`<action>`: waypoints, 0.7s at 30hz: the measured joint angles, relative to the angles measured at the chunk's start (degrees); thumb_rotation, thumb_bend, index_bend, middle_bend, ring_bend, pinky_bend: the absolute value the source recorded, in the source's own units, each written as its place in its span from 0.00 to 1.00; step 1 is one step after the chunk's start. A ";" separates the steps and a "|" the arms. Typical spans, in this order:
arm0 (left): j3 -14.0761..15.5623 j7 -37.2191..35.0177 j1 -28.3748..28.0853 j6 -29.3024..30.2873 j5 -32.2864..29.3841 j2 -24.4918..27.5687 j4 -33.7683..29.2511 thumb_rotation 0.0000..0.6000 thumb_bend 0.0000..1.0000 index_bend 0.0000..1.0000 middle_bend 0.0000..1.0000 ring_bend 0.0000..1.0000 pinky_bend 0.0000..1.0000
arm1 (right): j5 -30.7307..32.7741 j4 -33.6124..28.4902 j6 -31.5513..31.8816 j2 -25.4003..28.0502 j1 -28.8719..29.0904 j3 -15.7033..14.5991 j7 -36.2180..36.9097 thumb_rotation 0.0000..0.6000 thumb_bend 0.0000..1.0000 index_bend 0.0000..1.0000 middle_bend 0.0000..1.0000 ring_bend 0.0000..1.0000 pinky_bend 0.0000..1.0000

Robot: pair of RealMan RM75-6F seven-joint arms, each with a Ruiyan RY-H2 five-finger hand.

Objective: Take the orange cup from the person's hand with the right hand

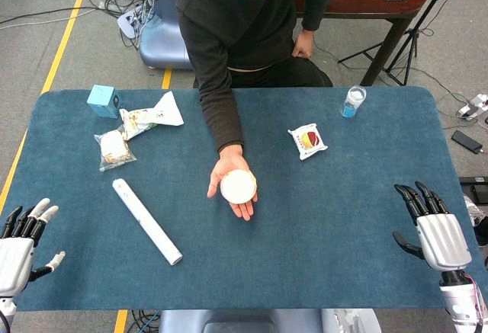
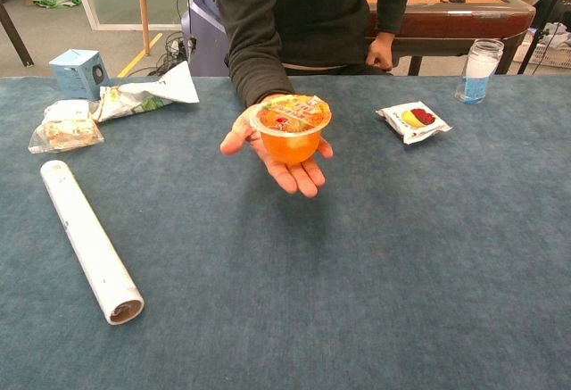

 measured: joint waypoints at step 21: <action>0.00 -0.07 -0.18 -0.15 0.16 0.02 0.07 1.00 0.21 0.15 0.07 0.09 0.02 | -2.88 -3.32 -3.29 2.31 2.99 0.27 -3.05 1.00 0.21 0.09 0.15 0.03 0.16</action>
